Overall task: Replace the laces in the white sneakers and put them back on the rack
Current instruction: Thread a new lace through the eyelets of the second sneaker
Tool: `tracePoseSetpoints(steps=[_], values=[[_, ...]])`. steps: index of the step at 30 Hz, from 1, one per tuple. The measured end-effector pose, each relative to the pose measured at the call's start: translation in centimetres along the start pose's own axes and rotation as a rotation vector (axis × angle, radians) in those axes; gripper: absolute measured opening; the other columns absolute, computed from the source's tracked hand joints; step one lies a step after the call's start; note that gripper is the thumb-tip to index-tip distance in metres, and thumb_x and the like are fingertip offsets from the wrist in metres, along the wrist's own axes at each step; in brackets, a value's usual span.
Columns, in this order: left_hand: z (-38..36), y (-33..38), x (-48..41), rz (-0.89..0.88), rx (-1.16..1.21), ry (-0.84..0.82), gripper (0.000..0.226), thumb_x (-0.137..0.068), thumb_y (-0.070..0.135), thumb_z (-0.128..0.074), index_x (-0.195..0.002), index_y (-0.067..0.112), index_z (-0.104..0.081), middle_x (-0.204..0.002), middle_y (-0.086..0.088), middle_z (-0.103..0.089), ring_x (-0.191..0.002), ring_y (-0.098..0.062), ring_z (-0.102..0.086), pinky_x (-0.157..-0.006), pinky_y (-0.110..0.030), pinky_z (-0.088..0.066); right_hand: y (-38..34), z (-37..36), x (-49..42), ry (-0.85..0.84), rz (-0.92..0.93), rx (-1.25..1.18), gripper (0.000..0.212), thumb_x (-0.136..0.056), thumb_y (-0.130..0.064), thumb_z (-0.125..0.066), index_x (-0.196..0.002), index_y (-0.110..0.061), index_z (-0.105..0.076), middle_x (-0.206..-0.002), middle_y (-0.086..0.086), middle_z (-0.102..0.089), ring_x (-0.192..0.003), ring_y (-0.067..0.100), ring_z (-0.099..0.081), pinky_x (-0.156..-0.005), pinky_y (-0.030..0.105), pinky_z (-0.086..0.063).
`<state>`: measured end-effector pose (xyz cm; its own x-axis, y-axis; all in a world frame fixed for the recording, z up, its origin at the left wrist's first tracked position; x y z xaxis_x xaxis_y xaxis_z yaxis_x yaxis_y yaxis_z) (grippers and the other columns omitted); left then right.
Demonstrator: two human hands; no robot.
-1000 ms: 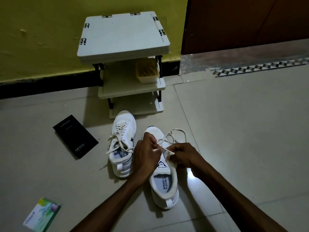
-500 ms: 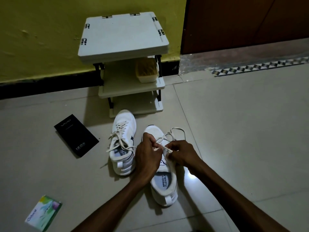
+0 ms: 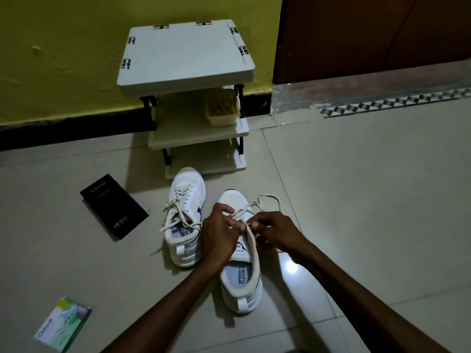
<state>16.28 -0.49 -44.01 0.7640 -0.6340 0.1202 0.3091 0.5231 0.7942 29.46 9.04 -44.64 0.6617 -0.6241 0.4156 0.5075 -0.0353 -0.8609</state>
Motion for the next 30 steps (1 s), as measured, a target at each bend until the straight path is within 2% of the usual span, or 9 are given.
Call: tracePoseSetpoints(steps=[3,7,11,14,20,23,25,27,30], values=[[-0.5,0.4,-0.5,-0.021,-0.098,-0.086,0.059,-0.075,0.022,-0.078,-0.124,0.028,-0.047,-0.085,0.007,-0.071,-0.093,-0.014,-0.066,-0.080,-0.032,-0.050,0.2,0.5,-0.2,0.140,0.055,0.000,0.003,-0.083,-0.014,-0.074,-0.082,-0.016,-0.076,-0.076,0.002,-0.073,-0.066,0.016,-0.069,-0.060,0.026,-0.057],[-1.3,0.7,-0.9,-0.025,-0.191,-0.215,0.085,-0.074,0.030,-0.078,-0.143,0.024,-0.030,-0.098,0.000,-0.071,-0.100,-0.023,-0.065,-0.089,-0.039,-0.052,-0.8,0.6,-0.1,0.220,0.132,0.000,0.010,-0.078,-0.008,-0.075,-0.070,-0.014,-0.074,-0.066,0.001,-0.071,-0.057,0.015,-0.068,-0.054,0.024,-0.054],[-1.5,1.2,-0.5,-0.072,-0.249,-0.229,0.080,-0.081,0.032,-0.070,-0.147,0.020,-0.025,-0.106,-0.007,-0.069,-0.102,-0.030,-0.064,-0.085,-0.039,-0.051,-3.4,1.9,-0.6,0.286,0.190,0.108,0.015,-0.075,-0.008,-0.073,-0.064,-0.018,-0.072,-0.059,-0.005,-0.068,-0.055,0.010,-0.067,-0.062,0.031,-0.058],[-2.0,1.6,-0.3,-0.111,-0.287,-0.248,0.077,-0.088,0.031,-0.065,-0.150,0.020,-0.021,-0.114,-0.008,-0.067,-0.106,-0.032,-0.062,-0.082,-0.032,-0.047,-7.0,4.1,-0.1,0.299,0.225,-0.069,0.021,-0.079,0.002,-0.068,-0.066,-0.014,-0.072,-0.063,0.001,-0.069,-0.059,0.011,-0.066,-0.067,0.036,-0.061],[-2.2,1.0,-1.0,-0.145,-0.404,-0.249,0.066,-0.079,0.027,-0.063,-0.133,0.041,-0.028,-0.112,-0.010,-0.055,-0.108,-0.038,-0.052,-0.089,-0.047,-0.046,-15.5,5.8,2.4,0.216,0.446,-0.234,0.020,-0.087,0.002,-0.059,-0.075,-0.013,-0.065,-0.077,0.002,-0.065,-0.076,0.012,-0.061,-0.076,0.025,-0.055],[-0.3,2.2,-1.6,-0.222,-0.506,-0.164,0.056,-0.082,0.027,-0.057,-0.133,0.037,-0.035,-0.116,-0.011,-0.050,-0.114,-0.036,-0.043,-0.095,-0.043,-0.036,-13.9,3.8,1.4,0.025,0.300,-0.566,0.022,-0.097,-0.001,-0.044,-0.080,-0.009,-0.055,-0.088,0.009,-0.064,-0.082,0.020,-0.065,-0.084,0.037,-0.059],[0.8,2.8,-1.9,-0.220,-0.529,-0.193,0.052,-0.080,0.031,-0.053,-0.129,0.038,-0.040,-0.114,-0.009,-0.051,-0.115,-0.034,-0.040,-0.093,-0.041,-0.032,-11.2,2.6,0.4,-0.006,0.139,-0.627,0.021,-0.100,-0.005,-0.039,-0.084,-0.010,-0.051,-0.083,0.010,-0.065,-0.070,0.020,-0.063,-0.072,0.035,-0.058],[2.3,4.4,-2.2,-0.224,-0.448,-0.235,0.049,-0.072,0.035,-0.052,-0.121,0.042,-0.046,-0.107,-0.002,-0.058,-0.111,-0.027,-0.043,-0.088,-0.037,-0.033,-8.0,2.4,-0.4,0.055,-0.005,-0.467,0.019,-0.097,-0.004,-0.040,-0.083,-0.012,-0.052,-0.073,0.009,-0.063,-0.055,0.016,-0.053,-0.055,0.028,-0.046],[5.3,8.2,-2.5,-0.199,-0.039,-0.281,0.034,-0.081,0.017,-0.062,-0.111,0.034,-0.062,-0.090,0.000,-0.064,-0.089,-0.020,-0.057,-0.077,-0.031,-0.045,-4.7,2.4,-1.5,0.117,-0.077,-0.034,0.015,-0.092,-0.010,-0.050,-0.082,-0.015,-0.060,-0.071,0.005,-0.064,-0.056,0.013,-0.053,-0.053,0.023,-0.039]])
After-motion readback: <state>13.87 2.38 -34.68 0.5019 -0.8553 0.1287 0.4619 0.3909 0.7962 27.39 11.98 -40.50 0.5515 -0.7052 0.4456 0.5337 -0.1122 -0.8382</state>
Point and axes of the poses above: each hand's wrist, its own x-axis away from the middle knuckle, its own z-axis out of the back of the hand, y = z × x, the point moved 10 cm from there along -x, towards the middle knuckle
